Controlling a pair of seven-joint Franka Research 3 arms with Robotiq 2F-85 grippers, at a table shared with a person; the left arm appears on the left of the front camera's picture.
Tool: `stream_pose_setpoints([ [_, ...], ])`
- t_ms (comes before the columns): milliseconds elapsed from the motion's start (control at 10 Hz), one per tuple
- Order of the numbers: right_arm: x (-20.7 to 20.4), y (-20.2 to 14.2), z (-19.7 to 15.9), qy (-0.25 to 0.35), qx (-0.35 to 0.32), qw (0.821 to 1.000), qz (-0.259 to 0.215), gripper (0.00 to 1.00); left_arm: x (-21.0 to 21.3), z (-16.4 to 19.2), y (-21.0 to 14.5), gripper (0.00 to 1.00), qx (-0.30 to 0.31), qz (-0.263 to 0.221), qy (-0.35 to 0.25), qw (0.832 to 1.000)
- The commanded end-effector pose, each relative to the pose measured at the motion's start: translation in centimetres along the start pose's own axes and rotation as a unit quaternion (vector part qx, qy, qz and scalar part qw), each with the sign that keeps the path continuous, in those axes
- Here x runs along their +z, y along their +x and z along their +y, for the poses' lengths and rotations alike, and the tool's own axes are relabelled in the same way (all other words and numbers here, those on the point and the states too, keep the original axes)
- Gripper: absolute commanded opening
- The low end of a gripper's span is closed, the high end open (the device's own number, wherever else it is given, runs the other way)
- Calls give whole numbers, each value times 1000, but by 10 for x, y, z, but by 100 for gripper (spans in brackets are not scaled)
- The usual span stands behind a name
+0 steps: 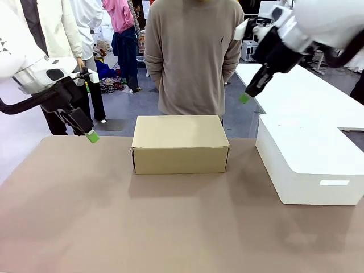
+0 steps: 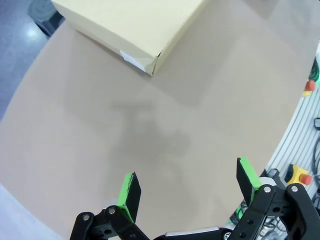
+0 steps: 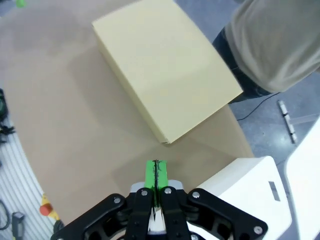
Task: Pack the shoes into the box.
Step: Press down on the lid of the Shoes Box.
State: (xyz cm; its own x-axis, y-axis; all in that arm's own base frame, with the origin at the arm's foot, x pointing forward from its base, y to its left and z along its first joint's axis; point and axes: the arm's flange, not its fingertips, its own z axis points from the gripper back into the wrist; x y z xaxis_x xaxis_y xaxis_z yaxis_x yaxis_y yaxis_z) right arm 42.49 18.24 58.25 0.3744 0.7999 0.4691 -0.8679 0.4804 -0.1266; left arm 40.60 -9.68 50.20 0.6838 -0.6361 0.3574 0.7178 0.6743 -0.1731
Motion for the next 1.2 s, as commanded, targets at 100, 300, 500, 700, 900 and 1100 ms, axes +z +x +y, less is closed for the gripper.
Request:
stream_pose_setpoints([
  [100,-32,39,-15,-16,12,998,56,0,0,1,-6,100,-9,-12,-3,1000],
  [300,-45,45,-18,-36,10,998,56,0,0,1,-6,100,-9,-12,-3,1000],
  [500,-43,35,-10,-10,20,999,46,0,0,1,-6,100,-9,-12,-3,1000],
  [700,-43,35,-10,-10,20,999,46,0,0,1,-6,100,-9,-12,-3,1000],
  [900,-43,35,-10,-10,20,999,46,0,0,1,-6,100,-9,-12,-3,1000],
  [1100,-44,40,-12,-16,20,998,49,0,0,1,-6,100,-9,-12,-3,1000],
])
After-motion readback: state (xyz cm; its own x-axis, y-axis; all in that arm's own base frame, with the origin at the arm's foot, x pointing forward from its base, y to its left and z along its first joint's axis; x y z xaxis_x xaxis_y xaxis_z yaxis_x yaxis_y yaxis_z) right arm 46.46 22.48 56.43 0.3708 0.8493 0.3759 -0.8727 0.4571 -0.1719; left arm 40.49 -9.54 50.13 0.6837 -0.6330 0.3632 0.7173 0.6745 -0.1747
